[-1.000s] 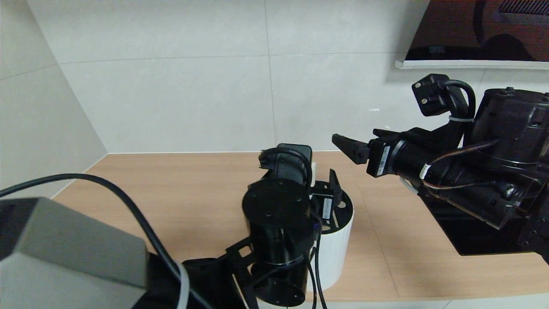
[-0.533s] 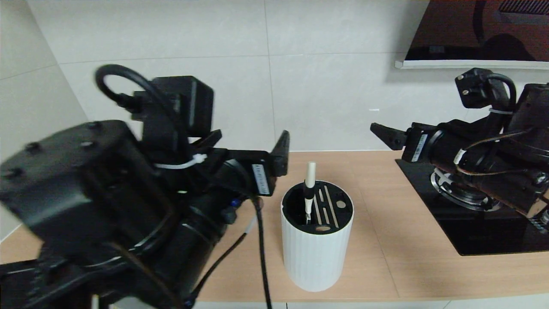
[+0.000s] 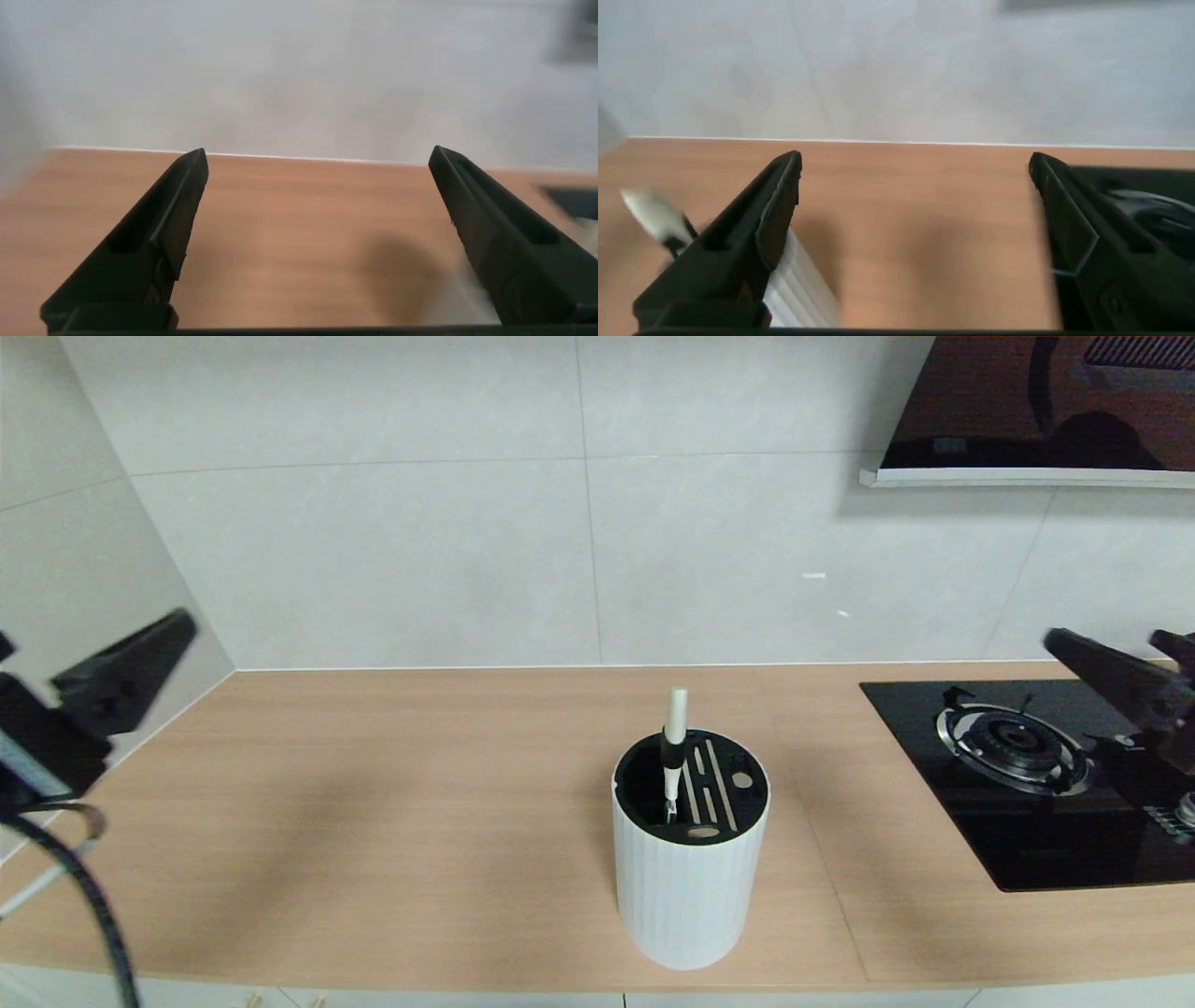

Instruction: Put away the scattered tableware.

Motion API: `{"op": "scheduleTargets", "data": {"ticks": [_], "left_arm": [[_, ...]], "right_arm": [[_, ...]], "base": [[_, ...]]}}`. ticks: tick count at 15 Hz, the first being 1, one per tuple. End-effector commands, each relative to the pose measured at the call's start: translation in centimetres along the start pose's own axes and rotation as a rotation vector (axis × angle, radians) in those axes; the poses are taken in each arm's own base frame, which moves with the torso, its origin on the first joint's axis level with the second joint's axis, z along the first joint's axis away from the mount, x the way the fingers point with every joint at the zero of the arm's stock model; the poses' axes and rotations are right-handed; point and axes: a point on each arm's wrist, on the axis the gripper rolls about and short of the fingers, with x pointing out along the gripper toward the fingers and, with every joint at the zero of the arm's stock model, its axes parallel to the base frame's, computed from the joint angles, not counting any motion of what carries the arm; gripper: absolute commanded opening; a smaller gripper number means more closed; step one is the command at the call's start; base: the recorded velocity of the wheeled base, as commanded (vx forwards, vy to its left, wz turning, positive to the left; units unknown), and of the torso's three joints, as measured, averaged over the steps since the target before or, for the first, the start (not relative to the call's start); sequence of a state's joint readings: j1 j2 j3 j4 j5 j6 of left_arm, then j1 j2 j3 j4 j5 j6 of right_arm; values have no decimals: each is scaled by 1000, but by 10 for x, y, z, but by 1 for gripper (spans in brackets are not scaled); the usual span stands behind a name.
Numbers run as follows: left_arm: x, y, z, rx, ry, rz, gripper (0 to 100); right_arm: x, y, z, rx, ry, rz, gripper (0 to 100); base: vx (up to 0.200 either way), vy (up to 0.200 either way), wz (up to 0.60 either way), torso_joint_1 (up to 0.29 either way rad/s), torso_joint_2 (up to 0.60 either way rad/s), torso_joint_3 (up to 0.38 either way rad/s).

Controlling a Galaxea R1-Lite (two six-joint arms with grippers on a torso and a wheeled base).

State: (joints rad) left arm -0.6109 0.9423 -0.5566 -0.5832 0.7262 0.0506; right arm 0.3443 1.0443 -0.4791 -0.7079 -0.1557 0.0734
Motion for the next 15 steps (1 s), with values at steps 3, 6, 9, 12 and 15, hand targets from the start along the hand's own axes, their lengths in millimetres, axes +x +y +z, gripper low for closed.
{"op": "scheduleTargets", "data": {"ticks": [3,6,9,12,15], "left_arm": [[-109,84,-3,76,-169,265,100],[-147,92,-17,102,-223,295,100],[-166,89,-38,144,-218,304,100],[-164,85,-78,207,-169,301,100],[-152,85,-106,223,-89,291,100]], "right_arm": [[-149,-24,-11,-71,-76,-113,100],[-196,-24,-33,-125,-78,-207,100],[-200,-24,-40,-110,-86,-388,100],[-195,-27,-53,-111,-38,-437,100],[-200,-24,-85,-149,-26,-502,100]], "base": [[0,0,0,0,0,0],[0,0,0,0,0,0],[0,0,0,0,0,0],[0,0,0,0,0,0],[0,0,0,0,0,0]]}}
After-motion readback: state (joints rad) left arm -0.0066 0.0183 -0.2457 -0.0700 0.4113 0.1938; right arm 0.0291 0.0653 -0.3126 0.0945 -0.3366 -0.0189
